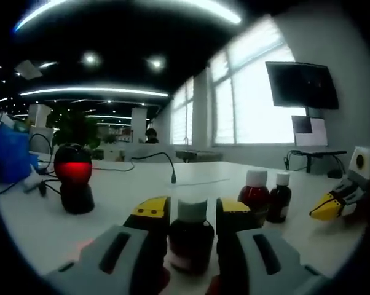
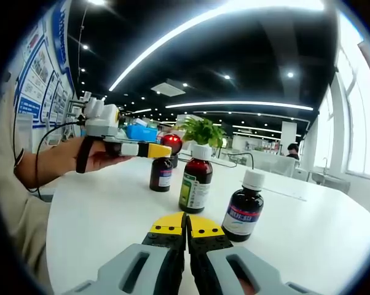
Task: Rotate the medicine bottle to make it face forward pick up the medicine bottle inspect the drug traceability code place the medicine on the table
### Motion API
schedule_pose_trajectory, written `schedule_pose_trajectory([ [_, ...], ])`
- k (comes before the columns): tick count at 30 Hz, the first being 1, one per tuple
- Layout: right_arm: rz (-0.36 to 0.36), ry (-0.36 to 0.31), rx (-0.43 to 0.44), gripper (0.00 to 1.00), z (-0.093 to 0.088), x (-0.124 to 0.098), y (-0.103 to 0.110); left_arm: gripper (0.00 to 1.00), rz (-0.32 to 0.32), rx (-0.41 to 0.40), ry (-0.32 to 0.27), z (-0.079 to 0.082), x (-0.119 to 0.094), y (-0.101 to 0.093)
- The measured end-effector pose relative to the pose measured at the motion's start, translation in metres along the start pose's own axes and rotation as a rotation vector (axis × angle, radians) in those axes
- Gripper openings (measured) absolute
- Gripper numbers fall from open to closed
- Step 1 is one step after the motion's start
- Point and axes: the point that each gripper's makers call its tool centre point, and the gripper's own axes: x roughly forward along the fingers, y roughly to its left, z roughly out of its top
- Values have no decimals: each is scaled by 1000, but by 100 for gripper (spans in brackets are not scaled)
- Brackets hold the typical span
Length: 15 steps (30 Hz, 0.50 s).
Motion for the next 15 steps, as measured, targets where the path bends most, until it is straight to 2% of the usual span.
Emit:
schedule_pose_trajectory([
  [4,0,-2,2,0,0,0,1,14,18,14,-3,4,1,2],
  [7,1,-1,0,0,1,0,1,12,9,18,-5,3,2,1],
  [15,1,-2,2,0,1,-1,3,11,9,26,-22,2,3,2],
])
